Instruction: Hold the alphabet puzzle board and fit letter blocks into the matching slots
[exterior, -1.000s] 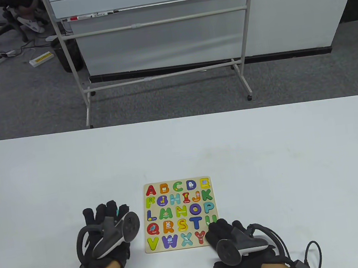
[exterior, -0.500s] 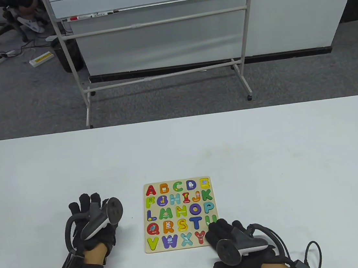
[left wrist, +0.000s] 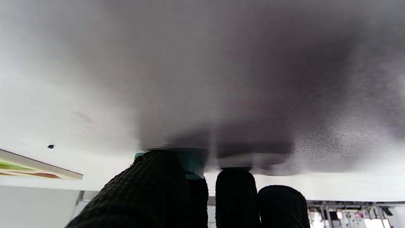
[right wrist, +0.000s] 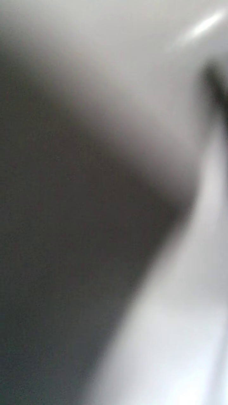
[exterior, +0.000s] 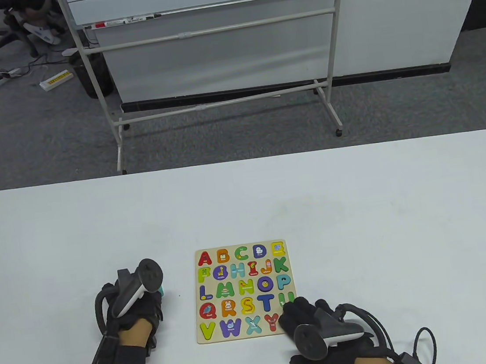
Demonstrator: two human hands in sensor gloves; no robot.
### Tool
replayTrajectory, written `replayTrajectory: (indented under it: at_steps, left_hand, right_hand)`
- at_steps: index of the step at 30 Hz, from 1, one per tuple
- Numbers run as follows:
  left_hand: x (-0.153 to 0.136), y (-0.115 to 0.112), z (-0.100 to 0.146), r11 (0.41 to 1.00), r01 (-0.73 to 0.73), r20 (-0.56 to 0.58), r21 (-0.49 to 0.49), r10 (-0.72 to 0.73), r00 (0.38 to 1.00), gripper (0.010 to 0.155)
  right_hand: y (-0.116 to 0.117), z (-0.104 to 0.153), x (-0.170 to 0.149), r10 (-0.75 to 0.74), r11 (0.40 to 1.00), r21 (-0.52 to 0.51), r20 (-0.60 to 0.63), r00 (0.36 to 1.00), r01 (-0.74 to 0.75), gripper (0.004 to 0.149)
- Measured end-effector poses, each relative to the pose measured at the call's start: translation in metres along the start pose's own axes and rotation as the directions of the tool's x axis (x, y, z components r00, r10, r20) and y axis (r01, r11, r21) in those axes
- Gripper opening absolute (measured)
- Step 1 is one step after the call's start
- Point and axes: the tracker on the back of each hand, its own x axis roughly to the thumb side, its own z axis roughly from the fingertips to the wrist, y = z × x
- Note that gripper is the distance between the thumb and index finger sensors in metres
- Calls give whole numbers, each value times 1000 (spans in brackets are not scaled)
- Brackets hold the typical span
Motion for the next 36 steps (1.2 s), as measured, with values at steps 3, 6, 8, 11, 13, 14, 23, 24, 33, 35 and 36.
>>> replayTrajectory:
  at_steps: [3, 6, 8, 11, 13, 14, 23, 24, 33, 35, 36]
  left_hand:
    - [3, 2, -2, 1000, 20, -4, -2, -20, 1000, 60]
    - [4, 2, -2, 1000, 17, -2, 6, -17, 1000, 60]
    - [3, 2, -2, 1000, 0, 1, 3, 0, 1000, 60]
    - [0, 5, -2, 998, -59, 4, 10, 59, 998, 60]
    - [2, 9, 0, 993, -120, 24, 20, 120, 993, 60]
    - [4, 11, 1, 991, -130, 36, 26, 129, 991, 60]
    - [73, 27, 5, 980, -196, 225, 17, 188, 956, 59]
    - [82, 27, 4, 976, -218, 244, 2, 211, 947, 58]
    - [144, 18, -6, 989, -144, 310, -20, 144, 940, 58]
    - [156, 16, -7, 995, -99, 321, -12, 98, 942, 58]
    - [161, 15, -7, 997, -81, 324, -8, 80, 943, 58]
  right_hand:
    - [0, 0, 0, -1, 1000, 2, 0, 1000, 1, 88]
    - [0, 0, 0, -2, 1000, 2, 0, 1000, 2, 88]
    - [0, 0, 0, -3, 1000, 0, 0, 1000, 3, 88]
    - [0, 0, 0, -3, 1000, 2, 0, 1000, 3, 88]
    - [0, 0, 0, -4, 1000, 3, 1, 1000, 4, 88]
    - [0, 0, 0, -5, 1000, 3, 1, 1000, 5, 88]
    - [0, 0, 0, -5, 1000, 3, 1, 1000, 5, 88]
    - [0, 0, 0, -5, 1000, 3, 1, 1000, 5, 88]
    - [0, -1, -1, -11, 1000, 2, -2, 1000, 11, 88]
    - [0, -1, -1, -12, 1000, 2, -2, 1000, 12, 88]
    - [0, -1, -1, -12, 1000, 1, -2, 1000, 12, 88]
